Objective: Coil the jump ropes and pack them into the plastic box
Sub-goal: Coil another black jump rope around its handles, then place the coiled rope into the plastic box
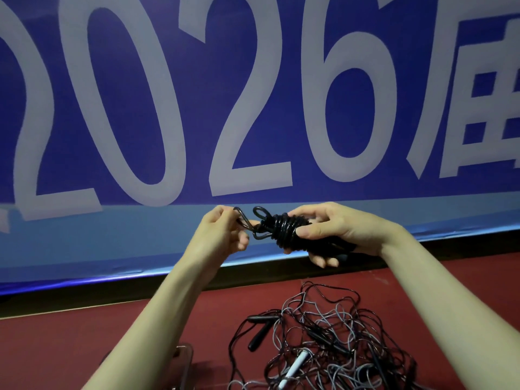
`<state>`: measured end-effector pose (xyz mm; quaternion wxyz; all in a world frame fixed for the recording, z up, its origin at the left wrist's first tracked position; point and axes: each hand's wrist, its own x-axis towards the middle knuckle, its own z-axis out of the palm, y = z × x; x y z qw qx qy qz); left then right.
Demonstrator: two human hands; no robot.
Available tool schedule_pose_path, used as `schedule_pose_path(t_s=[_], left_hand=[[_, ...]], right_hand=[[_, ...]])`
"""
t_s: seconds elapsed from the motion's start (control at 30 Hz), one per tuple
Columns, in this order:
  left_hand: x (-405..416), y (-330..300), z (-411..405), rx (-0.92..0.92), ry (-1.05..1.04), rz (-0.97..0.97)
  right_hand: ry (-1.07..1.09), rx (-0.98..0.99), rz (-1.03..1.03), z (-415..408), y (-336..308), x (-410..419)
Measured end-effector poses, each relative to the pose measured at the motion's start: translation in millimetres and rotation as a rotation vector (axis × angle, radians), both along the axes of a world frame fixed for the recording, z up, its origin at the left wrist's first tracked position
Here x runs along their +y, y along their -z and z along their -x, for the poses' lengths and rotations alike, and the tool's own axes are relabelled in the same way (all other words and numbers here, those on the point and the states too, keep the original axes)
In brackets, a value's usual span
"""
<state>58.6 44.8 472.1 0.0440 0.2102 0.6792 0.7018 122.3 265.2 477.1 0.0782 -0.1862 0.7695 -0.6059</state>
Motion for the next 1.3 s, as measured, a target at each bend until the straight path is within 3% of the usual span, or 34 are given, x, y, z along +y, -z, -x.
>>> schedule_pose_path(t_s=[0.13,0.27,0.37,0.47,0.67,0.83,1.0,1.2,1.3], left_hand=[[-13.6,-1.5,-9.0,-0.009,0.212,0.058],[-7.4,-8.8,-21.9,-0.087,0.180,-0.085],[-3.7,-19.9,-34.0,-0.159,0.113,-0.190],[-5.7,-24.8,-33.5,-0.086,0.047,0.021],[-30.7,-1.3,-21.7,0.140,0.125,0.507],[-82.4,36.5,-4.7,0.367,0.193,0.828],[-137.4,96.3,17.4,0.739,-0.006,1.127],[-190.5,171.9,35.5,0.782,0.013,1.235],[-212.8,209.8,45.6,0.688,0.082,1.272]], right_hand=[[0.124,0.080,-0.126,-7.7,0.9,9.0],[0.154,0.128,-0.183,-18.1,-6.1,9.2],[0.144,0.199,-0.346,-28.0,-14.0,8.9],[0.173,0.232,-0.431,-33.3,-15.1,0.3],[0.298,0.402,-0.668,-29.1,9.1,-38.0],[0.319,0.434,-0.616,-0.7,56.1,-77.2],[0.304,0.443,-0.575,29.5,128.4,-135.1],[0.201,0.406,-0.614,66.2,198.3,-193.5],[0.173,0.341,-0.613,76.6,235.7,-221.4]])
